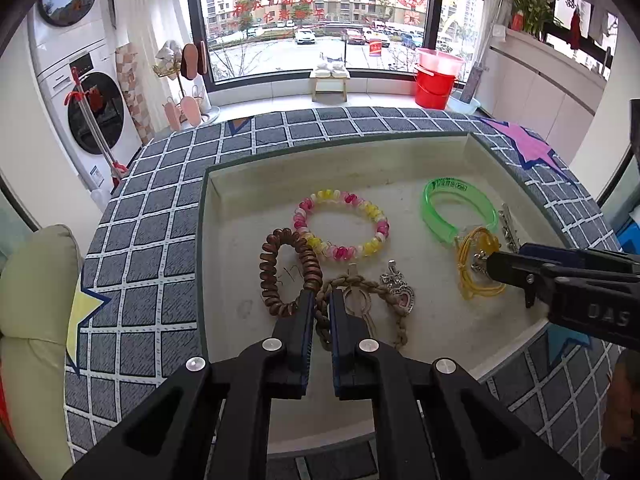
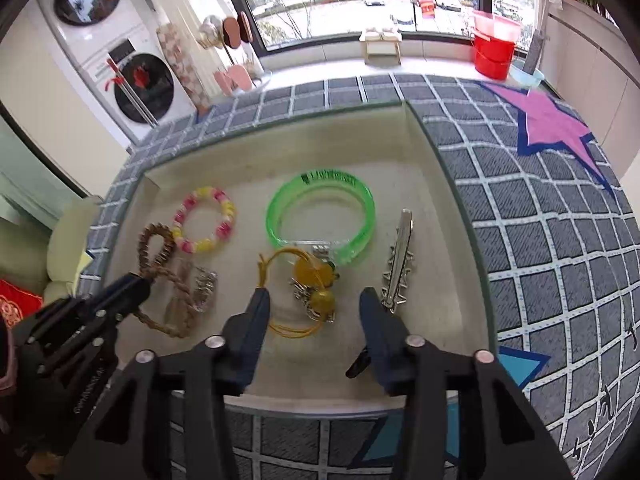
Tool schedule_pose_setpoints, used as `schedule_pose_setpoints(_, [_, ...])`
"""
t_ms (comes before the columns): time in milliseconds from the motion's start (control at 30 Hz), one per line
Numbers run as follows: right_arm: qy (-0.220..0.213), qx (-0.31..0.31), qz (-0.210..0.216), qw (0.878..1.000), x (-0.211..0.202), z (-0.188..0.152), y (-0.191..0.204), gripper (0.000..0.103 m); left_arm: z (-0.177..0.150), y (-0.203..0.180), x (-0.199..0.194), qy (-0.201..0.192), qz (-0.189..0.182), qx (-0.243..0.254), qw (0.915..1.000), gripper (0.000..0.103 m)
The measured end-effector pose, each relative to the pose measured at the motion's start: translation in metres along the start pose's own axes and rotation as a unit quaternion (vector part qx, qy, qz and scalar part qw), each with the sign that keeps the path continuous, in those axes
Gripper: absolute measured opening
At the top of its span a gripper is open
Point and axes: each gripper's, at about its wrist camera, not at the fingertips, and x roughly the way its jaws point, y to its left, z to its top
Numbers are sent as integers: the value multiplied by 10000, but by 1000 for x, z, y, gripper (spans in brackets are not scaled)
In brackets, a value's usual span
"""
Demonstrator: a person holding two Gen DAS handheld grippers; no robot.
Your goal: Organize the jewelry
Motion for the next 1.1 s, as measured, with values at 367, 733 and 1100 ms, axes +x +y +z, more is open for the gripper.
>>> schedule_pose_setpoints(367, [-404, 343, 168, 9985, -33, -1, -9, 66, 3, -11, -6, -165, 111, 229, 9995, 22])
schedule_pose_setpoints(733, [-476, 444, 187, 9977, -45, -12, -19, 66, 7, -11, -7, -251, 325, 232, 9989, 22])
schedule_pose_setpoints(1100, [-571, 566, 194, 9966, -50, -15, -25, 66, 13, -4, -11, -370, 257, 19, 9990, 22])
